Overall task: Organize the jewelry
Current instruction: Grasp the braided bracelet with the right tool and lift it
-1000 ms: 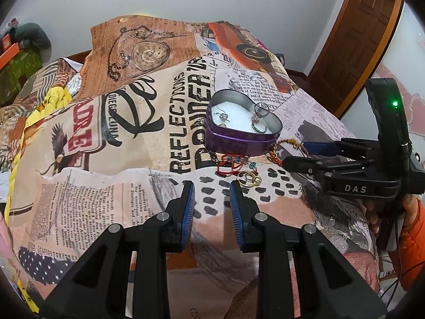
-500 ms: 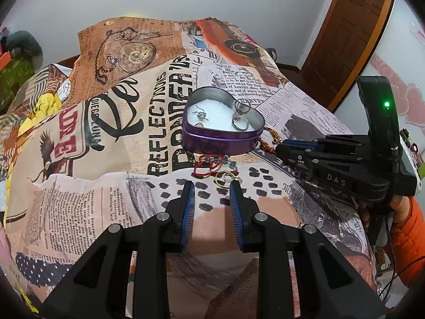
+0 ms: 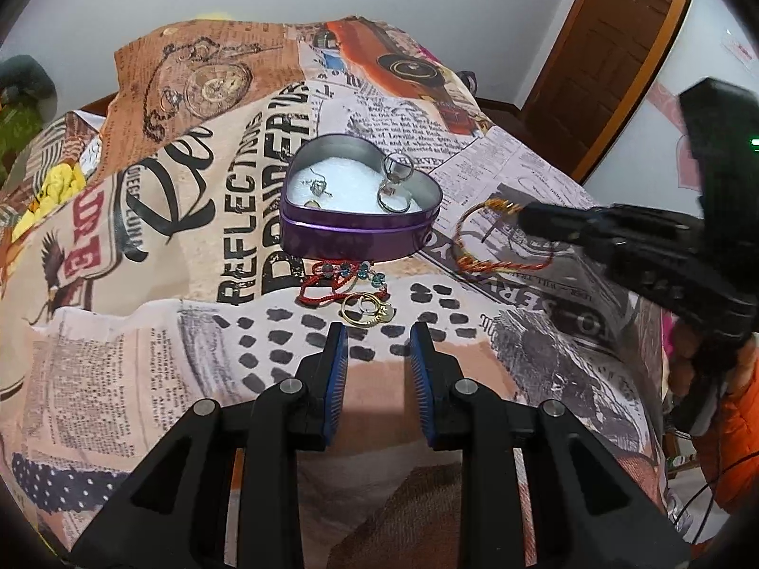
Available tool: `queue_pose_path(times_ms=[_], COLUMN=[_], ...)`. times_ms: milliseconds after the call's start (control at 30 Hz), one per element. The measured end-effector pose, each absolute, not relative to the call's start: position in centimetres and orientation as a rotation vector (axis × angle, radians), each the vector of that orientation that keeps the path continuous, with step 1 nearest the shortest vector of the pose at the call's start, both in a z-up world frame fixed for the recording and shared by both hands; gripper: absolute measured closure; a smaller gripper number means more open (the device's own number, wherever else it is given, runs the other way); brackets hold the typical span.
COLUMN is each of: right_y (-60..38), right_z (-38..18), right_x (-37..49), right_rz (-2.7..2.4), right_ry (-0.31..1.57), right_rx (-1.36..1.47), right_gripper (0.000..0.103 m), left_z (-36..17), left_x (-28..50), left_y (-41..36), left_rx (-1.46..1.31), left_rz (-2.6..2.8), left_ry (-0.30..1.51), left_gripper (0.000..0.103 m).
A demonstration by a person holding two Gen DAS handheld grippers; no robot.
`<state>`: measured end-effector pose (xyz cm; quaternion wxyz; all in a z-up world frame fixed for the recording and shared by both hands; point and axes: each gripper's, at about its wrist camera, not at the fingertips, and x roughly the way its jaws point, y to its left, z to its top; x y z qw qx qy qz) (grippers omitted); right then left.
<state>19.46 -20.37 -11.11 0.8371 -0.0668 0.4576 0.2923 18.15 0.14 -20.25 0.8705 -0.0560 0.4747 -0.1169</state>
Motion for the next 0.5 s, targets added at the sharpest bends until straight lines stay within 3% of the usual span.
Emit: queue_pose_path(times_ms=[400,500], right_y=[-20.9,-20.8], right_z=[-9.6,-9.5], right_x=[19.0,18.8], right_rz=[0.626,0.630], right_ry=[0.924,0.918], right_rx=[-0.108,-0.108], right_gripper=[0.100,0.100], left_z=[-21.2,-21.1], left_x=[19.9,19.8], left_y=[-0.6,-0.7], left_rx=[-0.079,-0.060], left_rz=[-0.218,-0.207], left_ry=[0.996,0.985], left_gripper=[0.077,0.085])
